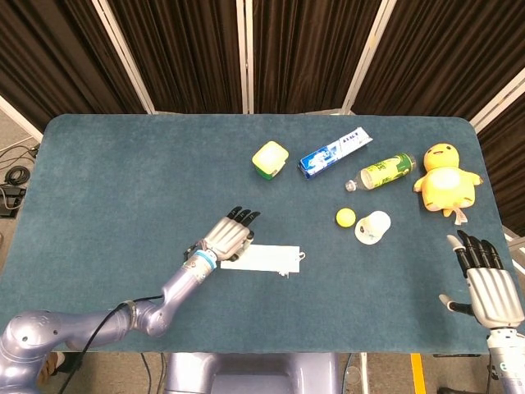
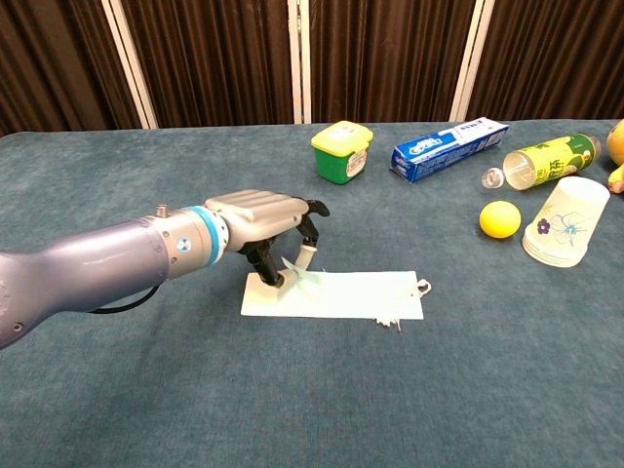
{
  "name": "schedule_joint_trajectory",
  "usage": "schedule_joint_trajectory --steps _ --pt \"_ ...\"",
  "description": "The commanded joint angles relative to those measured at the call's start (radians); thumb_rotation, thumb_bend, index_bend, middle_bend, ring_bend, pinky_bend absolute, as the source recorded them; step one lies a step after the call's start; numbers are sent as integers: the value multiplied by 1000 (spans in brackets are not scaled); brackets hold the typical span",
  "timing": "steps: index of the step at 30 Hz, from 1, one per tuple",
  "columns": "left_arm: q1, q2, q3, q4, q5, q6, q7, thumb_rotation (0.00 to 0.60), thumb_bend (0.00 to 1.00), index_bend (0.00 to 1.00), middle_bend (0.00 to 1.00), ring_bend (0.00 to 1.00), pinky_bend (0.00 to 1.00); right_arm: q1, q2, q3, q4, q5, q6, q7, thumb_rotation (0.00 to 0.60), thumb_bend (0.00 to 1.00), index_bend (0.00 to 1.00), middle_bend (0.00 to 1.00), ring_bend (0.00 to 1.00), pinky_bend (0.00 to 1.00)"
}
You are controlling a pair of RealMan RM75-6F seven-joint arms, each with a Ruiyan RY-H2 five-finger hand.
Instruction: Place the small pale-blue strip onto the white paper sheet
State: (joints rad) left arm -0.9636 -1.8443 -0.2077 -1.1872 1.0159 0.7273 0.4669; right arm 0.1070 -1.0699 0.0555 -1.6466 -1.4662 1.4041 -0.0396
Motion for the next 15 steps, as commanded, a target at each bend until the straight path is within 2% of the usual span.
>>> schedule_joint_trajectory --steps 1,3,5,7,8,10,15 --pt "-12 -13 -3 9 -20 1 14 600 474 625 0 0 0 0 0 0 1 1 -1 1 600 0 40 0 0 0" --pt "-17 -17 -5 9 -31 0 18 600 463 582 0 0 0 0 0 1 1 2 -1 1 600 0 41 0 0 0" --pt "-20 -19 -6 6 -37 -2 18 600 382 397 0 0 0 0 1 1 1 2 -1 2 600 0 41 0 0 0" --pt "-23 -18 -6 1 -38 -2 16 600 198 89 0 0 0 1 1 1 2 2 -1 3 600 0 41 0 0 0" --pt "-23 -16 -7 -3 -37 0 12 600 146 32 0 0 0 1 1 1 2 2 -1 3 600 0 41 0 0 0" --pt "-21 -10 -11 -14 -30 9 3 600 69 0 0 0 0 1 1 1 2 2 -1 4 600 0 42 0 0 0" --pt "-6 24 -28 -63 1 54 -38 600 52 0 0 0 0 0 2 0 2 -1 1 4 600 0 46 0 0 0"
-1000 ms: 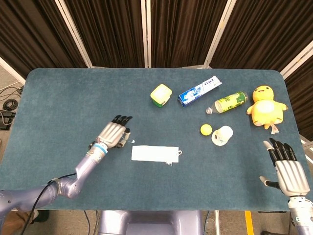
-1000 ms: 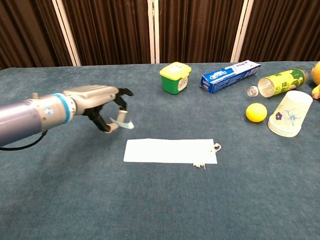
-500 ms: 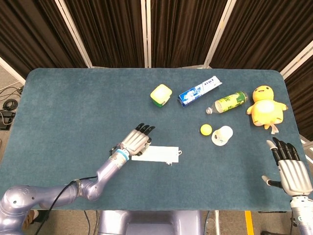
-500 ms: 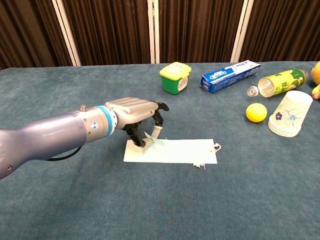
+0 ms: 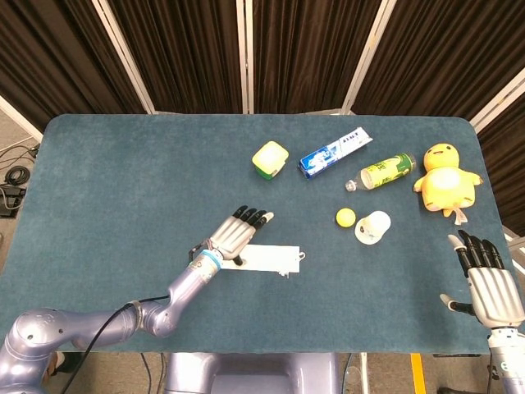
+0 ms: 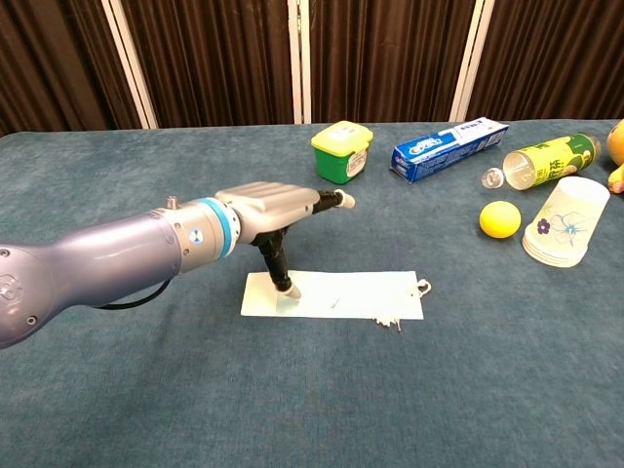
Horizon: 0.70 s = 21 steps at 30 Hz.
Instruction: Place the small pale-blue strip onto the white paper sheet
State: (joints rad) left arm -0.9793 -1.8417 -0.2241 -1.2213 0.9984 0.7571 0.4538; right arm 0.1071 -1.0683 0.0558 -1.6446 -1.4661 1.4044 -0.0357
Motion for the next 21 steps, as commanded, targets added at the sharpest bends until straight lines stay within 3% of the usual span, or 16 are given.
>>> schedule_joint_trajectory --steps 1,7,15,21 --pt "16 35 -16 -45 30 39 -37 600 52 0 0 0 0 0 0 -1 -1 -2 1 -1 600 0 47 0 0 0" --pt "46 106 -26 -115 66 103 -64 600 52 0 0 0 0 -1 -2 -5 -6 -10 3 -7 600 0 48 0 0 0" --pt "172 332 -12 -304 84 267 -52 600 6 0 0 0 0 -4 -7 -13 -14 -26 10 -28 600 0 48 0 0 0" --pt "316 529 45 -490 76 458 58 600 0 0 0 0 0 25 -18 -15 -15 -38 -29 -88 600 0 47 0 0 0"
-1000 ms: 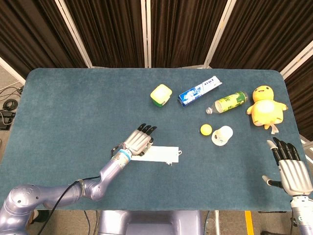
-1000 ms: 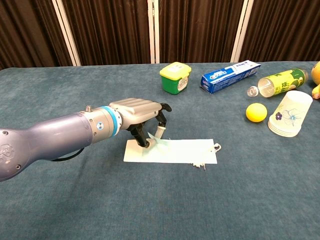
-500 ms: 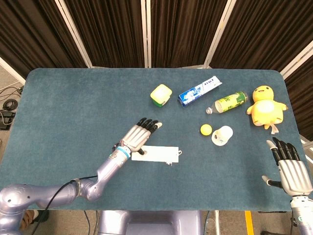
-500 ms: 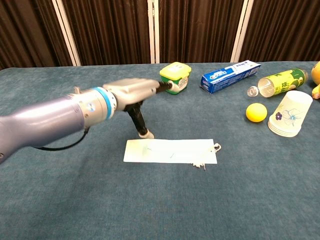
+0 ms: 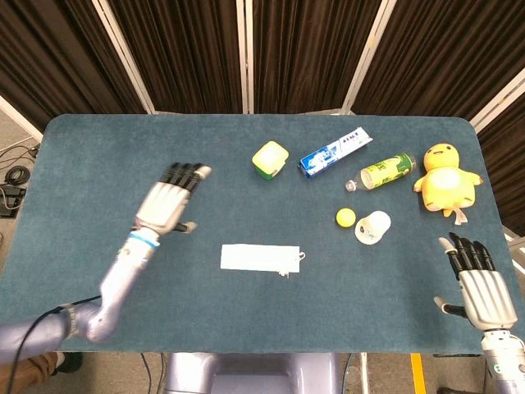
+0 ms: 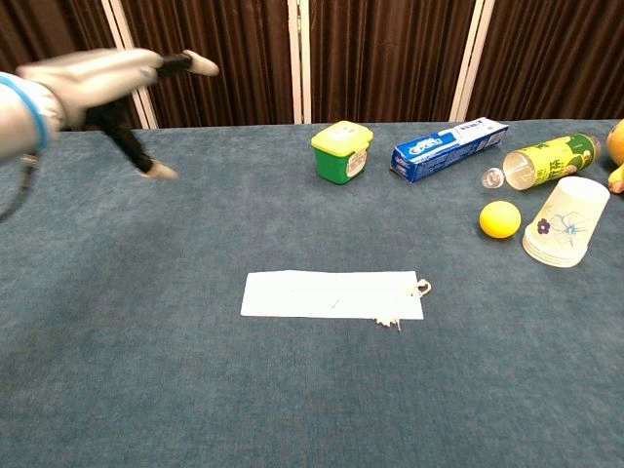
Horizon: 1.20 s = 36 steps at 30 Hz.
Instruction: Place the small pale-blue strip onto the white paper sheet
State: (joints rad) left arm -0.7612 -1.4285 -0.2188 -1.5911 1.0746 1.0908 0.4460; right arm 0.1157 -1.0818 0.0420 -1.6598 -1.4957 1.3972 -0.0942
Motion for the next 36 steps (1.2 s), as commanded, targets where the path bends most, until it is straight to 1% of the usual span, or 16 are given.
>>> schedule_joint_trajectory --steps 1,4,6,7,9,10,12,16,18,20,23,29,33,36 --pt "130 148 48 -161 1 161 61 600 0 0 0 0 0 29 -5 -2 -5 -14 -38 -52 600 0 47 0 0 0" --pt "198 215 70 -235 9 233 47 600 0 0 0 0 0 67 0 -4 -28 -30 -90 -96 600 28 48 0 0 0" --pt "243 253 88 -280 7 277 48 600 0 0 0 0 0 106 6 -1 -55 -40 -144 -129 600 137 49 0 0 0" --pt "273 279 104 -307 -1 306 57 600 0 0 0 0 0 144 9 7 -67 -59 -186 -166 600 181 50 0 0 0" --pt "310 318 128 -349 1 339 76 600 0 0 0 0 0 193 10 25 -92 -42 -252 -216 600 307 55 0 0 0" --pt "327 335 138 -366 -1 353 84 600 0 0 0 0 0 221 10 34 -113 -23 -292 -225 600 351 58 0 0 0" --pt "351 353 151 -386 -2 369 88 600 0 0 0 0 0 263 7 47 -140 9 -359 -221 600 483 69 0 0 0" --pt "389 364 171 -400 16 392 75 600 0 0 0 0 0 354 -16 72 -152 71 -491 -221 600 653 97 0 0 0" --pt "401 360 177 -397 24 398 71 600 0 0 0 0 0 389 -33 81 -148 94 -535 -235 600 730 115 0 0 0" --pt "410 355 181 -393 31 399 64 600 0 0 0 0 0 421 -54 88 -143 109 -571 -251 600 771 126 0 0 0" --pt "416 352 185 -382 48 396 61 600 0 0 0 0 0 485 -99 102 -133 141 -640 -282 600 794 162 0 0 0" --pt "422 349 178 -365 66 388 51 600 0 0 0 0 0 588 -200 119 -101 205 -730 -317 600 859 216 0 0 0" --pt "422 344 170 -356 63 371 50 600 0 0 0 0 0 649 -279 122 -60 253 -751 -364 600 932 239 0 0 0" --pt "418 344 166 -348 56 351 48 600 0 0 0 0 0 683 -334 121 -24 296 -751 -402 600 960 253 0 0 0"
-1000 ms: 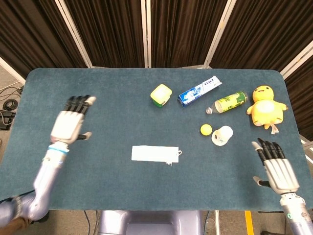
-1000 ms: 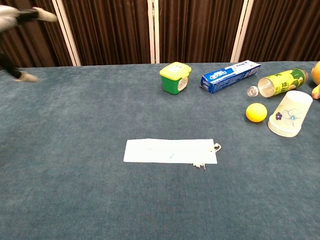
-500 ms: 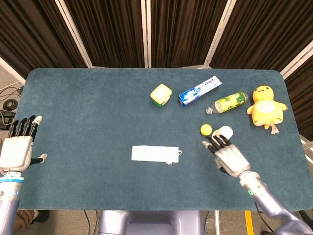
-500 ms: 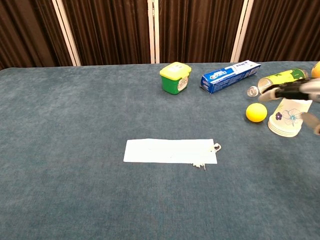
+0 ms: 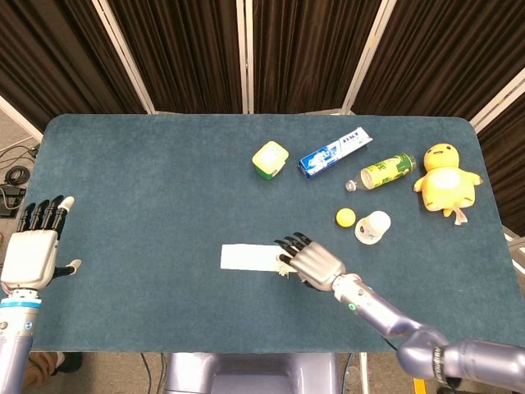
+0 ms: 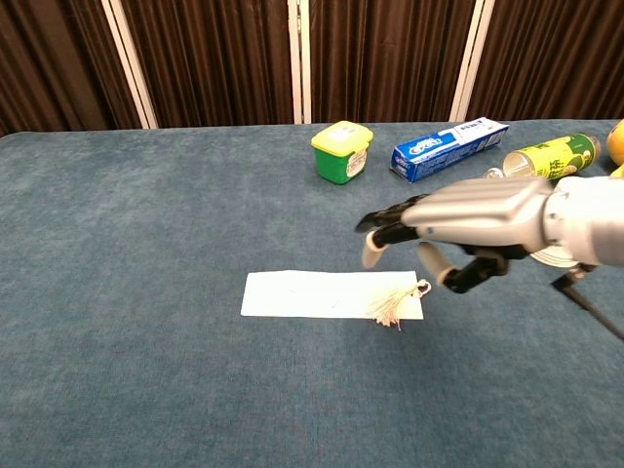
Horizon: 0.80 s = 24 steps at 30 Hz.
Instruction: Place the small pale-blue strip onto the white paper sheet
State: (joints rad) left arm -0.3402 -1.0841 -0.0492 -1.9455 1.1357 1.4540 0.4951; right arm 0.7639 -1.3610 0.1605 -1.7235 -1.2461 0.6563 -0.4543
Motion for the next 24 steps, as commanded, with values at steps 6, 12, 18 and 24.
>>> schedule_joint_trajectory --steps 6,12,18,24 --pt "-4 -1 -13 19 -6 -36 -6 600 0 0 0 0 0 102 -149 -2 95 154 17 -128 600 1000 284 0 0 0" --pt "-3 3 -19 23 -16 -57 -13 600 0 0 0 0 0 151 -203 -16 122 229 46 -193 600 1000 296 0 0 0" --pt "0 6 -24 23 -13 -67 -18 600 0 0 0 0 0 174 -240 -42 146 275 86 -230 600 1000 303 0 0 0" --pt "0 8 -29 26 -13 -78 -23 600 0 0 0 0 0 183 -254 -70 161 285 118 -254 600 1000 303 0 0 0"
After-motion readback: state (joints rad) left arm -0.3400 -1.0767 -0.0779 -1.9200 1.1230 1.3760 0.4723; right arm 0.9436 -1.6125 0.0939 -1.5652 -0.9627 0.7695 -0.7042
